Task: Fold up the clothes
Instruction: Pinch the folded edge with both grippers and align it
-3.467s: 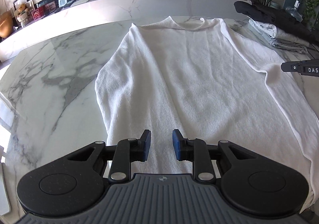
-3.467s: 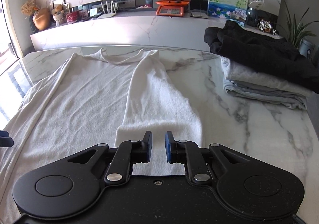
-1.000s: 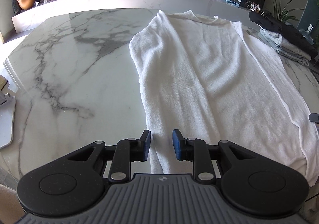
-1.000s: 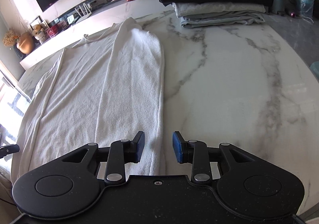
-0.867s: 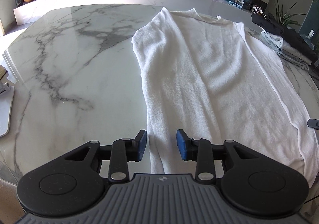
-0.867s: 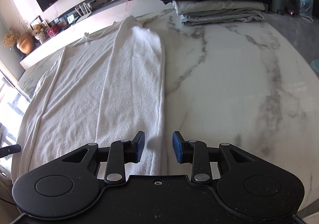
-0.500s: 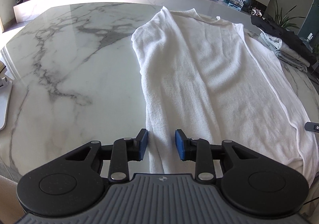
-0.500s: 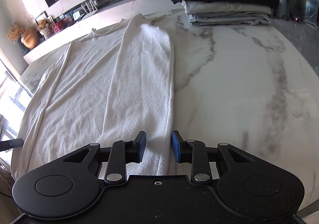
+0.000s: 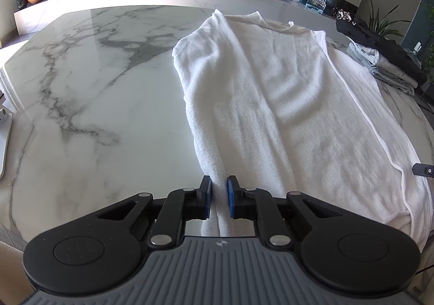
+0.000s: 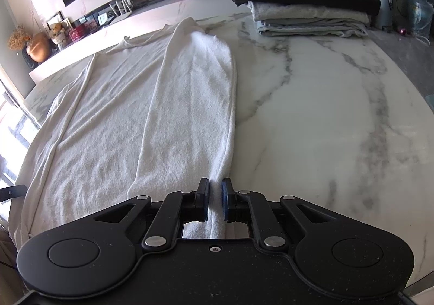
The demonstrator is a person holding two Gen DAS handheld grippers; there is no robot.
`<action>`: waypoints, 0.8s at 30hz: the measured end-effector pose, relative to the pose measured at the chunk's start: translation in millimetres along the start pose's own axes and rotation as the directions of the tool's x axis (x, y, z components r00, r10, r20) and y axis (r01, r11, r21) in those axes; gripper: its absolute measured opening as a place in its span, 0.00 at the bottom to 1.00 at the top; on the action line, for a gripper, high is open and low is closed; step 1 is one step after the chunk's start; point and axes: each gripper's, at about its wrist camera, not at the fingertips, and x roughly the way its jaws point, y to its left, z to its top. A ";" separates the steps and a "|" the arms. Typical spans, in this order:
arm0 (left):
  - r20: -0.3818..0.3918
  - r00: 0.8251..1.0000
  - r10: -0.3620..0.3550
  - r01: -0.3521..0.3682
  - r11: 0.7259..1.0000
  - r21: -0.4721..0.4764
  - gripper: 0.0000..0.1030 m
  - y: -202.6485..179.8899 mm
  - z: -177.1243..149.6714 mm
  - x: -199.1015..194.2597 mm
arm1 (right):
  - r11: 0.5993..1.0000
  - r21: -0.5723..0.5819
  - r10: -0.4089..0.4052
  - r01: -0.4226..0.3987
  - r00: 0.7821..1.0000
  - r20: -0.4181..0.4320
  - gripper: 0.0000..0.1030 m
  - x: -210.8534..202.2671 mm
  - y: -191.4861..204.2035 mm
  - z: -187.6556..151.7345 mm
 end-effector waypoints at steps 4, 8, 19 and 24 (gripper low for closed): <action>0.004 1.000 -0.003 0.003 1.000 -0.004 0.09 0.4 -0.3 0.0 | 1.000 0.005 -0.001 0.001 1.000 0.008 0.07 -0.4 -0.3 -1.0; 0.005 1.000 -0.003 0.003 1.000 -0.005 0.09 0.1 -0.8 0.1 | 1.000 0.001 0.008 -0.008 1.000 0.027 0.07 -3.6 1.4 -1.4; 0.006 1.000 -0.004 0.004 1.000 -0.003 0.09 -0.1 -0.4 0.3 | 0.994 -0.080 0.082 -0.072 0.990 0.116 0.07 -18.2 23.5 2.4; 0.006 1.000 -0.001 0.001 1.000 -0.001 0.09 -0.5 -0.8 0.1 | 0.985 -0.122 0.140 -0.123 0.980 0.142 0.07 -21.8 36.2 5.0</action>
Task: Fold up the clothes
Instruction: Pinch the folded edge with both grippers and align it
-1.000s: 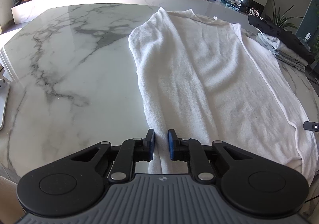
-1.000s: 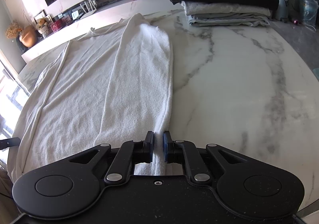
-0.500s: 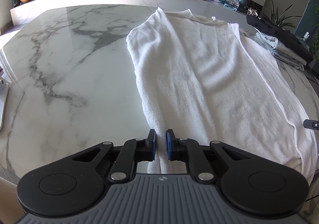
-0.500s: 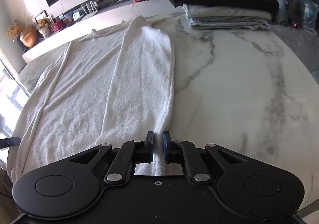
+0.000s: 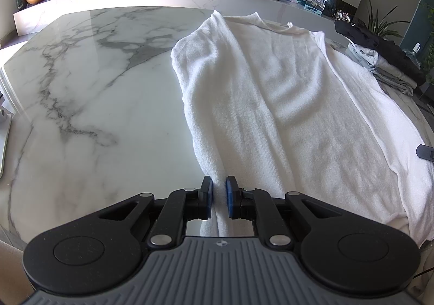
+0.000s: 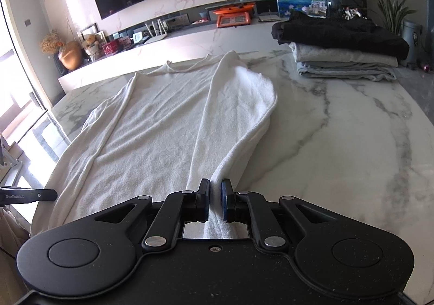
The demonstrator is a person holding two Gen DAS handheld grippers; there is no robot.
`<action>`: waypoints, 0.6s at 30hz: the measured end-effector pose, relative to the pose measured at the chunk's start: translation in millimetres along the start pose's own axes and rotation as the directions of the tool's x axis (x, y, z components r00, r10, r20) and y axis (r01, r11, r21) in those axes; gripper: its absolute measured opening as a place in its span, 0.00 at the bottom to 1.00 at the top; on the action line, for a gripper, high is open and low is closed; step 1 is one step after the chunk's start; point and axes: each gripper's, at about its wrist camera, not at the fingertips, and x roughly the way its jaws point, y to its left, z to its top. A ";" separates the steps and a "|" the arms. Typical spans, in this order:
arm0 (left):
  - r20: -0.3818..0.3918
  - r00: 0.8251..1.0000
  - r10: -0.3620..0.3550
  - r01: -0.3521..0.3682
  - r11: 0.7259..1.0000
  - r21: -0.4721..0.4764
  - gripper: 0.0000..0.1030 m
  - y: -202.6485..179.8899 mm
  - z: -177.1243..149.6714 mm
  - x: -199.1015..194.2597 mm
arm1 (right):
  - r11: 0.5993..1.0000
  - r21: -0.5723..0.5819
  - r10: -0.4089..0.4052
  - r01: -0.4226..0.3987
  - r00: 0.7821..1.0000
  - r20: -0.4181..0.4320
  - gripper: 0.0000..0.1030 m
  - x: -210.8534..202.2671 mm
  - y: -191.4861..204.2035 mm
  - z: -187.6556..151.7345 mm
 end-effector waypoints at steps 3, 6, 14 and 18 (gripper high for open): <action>0.000 1.000 0.001 -0.001 1.000 0.001 0.09 -0.6 0.0 0.0 | 0.998 -0.043 0.035 -0.034 0.999 0.004 0.07 2.0 12.8 0.4; 0.000 1.000 0.000 0.000 1.000 0.002 0.09 -0.6 0.2 0.1 | 0.994 -0.093 0.062 -0.062 0.998 -0.002 0.07 6.0 27.6 -0.3; 0.000 1.000 0.000 0.000 1.000 0.002 0.09 -1.3 0.8 1.3 | 0.972 -0.193 0.127 -0.134 0.991 -0.048 0.07 20.2 60.8 -4.1; 0.000 1.000 -0.001 0.001 1.000 0.005 0.09 -1.8 1.5 2.1 | 0.963 -0.217 0.142 -0.160 0.985 -0.094 0.07 30.5 70.8 -7.8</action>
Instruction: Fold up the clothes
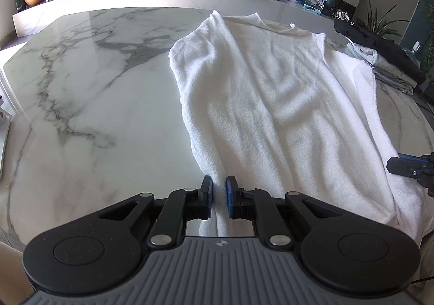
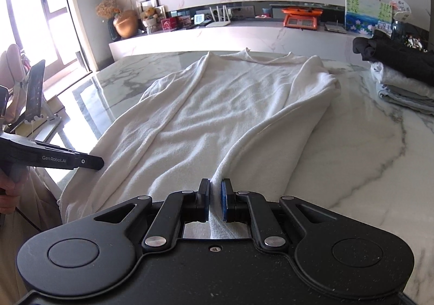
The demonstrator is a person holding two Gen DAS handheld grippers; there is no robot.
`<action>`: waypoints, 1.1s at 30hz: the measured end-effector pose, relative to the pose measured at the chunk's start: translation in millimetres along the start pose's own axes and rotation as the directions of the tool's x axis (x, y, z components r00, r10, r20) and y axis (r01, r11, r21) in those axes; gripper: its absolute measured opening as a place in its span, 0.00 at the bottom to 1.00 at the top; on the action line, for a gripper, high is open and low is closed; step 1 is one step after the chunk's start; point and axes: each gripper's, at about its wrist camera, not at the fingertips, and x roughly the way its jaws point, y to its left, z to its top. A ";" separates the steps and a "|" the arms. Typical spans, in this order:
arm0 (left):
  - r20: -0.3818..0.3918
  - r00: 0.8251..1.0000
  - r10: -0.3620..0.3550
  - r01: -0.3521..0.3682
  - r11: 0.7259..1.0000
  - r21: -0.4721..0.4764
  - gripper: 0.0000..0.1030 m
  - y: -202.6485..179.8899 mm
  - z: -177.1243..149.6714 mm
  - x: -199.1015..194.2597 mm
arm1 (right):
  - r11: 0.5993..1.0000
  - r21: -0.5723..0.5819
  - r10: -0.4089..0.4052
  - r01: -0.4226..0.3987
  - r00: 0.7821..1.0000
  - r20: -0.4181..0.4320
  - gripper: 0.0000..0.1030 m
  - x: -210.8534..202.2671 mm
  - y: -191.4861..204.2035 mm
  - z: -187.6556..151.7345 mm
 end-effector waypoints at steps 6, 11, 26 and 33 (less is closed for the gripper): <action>-0.003 1.000 0.004 -0.004 1.000 0.014 0.09 -2.0 0.8 0.7 | 1.000 -0.018 -0.004 0.002 0.998 -0.065 0.08 14.7 3.8 -5.4; -0.010 1.000 0.011 -0.011 1.000 0.026 0.09 -3.8 2.2 1.4 | 1.000 -0.011 0.013 -0.014 0.997 -0.082 0.09 16.3 2.6 -5.6; -0.051 0.999 -0.019 0.031 0.971 0.239 0.14 -32.3 47.7 -11.0 | 0.997 0.054 -0.040 0.046 0.993 -0.112 0.36 -18.6 -8.8 -2.9; -0.101 0.982 -0.158 0.183 0.922 0.341 0.18 -74.8 88.1 1.3 | 0.986 0.152 -0.051 0.068 0.993 -0.109 0.36 -27.7 -17.1 -13.0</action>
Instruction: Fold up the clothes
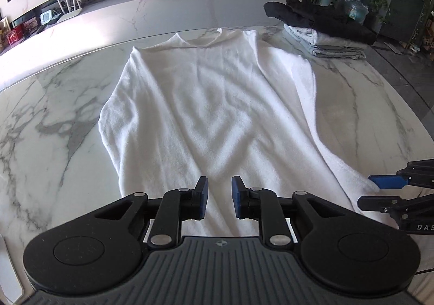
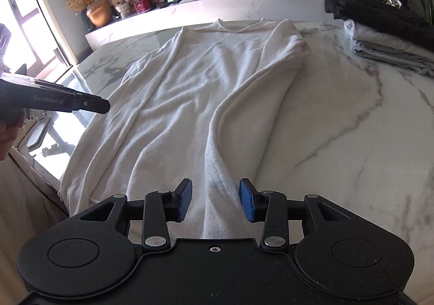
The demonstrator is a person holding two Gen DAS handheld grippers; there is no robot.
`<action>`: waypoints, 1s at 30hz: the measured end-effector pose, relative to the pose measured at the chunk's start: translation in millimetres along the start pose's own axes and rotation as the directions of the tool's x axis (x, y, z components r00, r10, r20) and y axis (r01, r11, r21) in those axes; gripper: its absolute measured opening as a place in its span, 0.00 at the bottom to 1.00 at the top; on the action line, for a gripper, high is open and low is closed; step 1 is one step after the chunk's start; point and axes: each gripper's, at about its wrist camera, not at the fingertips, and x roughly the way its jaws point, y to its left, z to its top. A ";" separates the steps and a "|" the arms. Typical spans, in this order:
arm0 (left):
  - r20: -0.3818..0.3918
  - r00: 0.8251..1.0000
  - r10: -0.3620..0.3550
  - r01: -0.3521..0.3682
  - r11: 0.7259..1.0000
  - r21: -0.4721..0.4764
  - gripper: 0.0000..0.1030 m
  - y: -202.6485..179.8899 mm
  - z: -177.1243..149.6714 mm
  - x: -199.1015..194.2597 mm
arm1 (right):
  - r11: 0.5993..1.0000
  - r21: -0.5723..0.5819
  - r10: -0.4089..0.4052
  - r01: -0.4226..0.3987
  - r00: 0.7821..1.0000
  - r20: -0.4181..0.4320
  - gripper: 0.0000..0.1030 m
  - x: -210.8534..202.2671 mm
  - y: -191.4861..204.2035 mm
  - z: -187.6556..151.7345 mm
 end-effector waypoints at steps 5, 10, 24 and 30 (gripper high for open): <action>-0.024 0.998 -0.059 0.061 0.994 0.090 0.20 -27.2 36.1 25.4 | 0.997 -0.062 -0.036 0.036 0.999 -0.013 0.34 8.8 4.4 0.3; -0.037 0.995 -0.091 0.095 0.985 0.147 0.27 -51.0 65.4 49.0 | 0.987 -0.137 -0.086 0.081 0.996 -0.028 0.23 15.0 12.8 0.3; -0.067 0.997 -0.028 0.045 0.958 0.282 0.34 -119.0 133.9 136.4 | 0.957 -0.234 -0.177 0.170 0.984 -0.010 0.18 15.4 31.6 -5.5; -0.097 0.993 0.072 -0.036 0.943 0.331 0.34 -138.5 144.6 171.5 | 0.969 -0.207 -0.141 0.136 0.990 -0.012 0.18 14.9 26.1 -3.7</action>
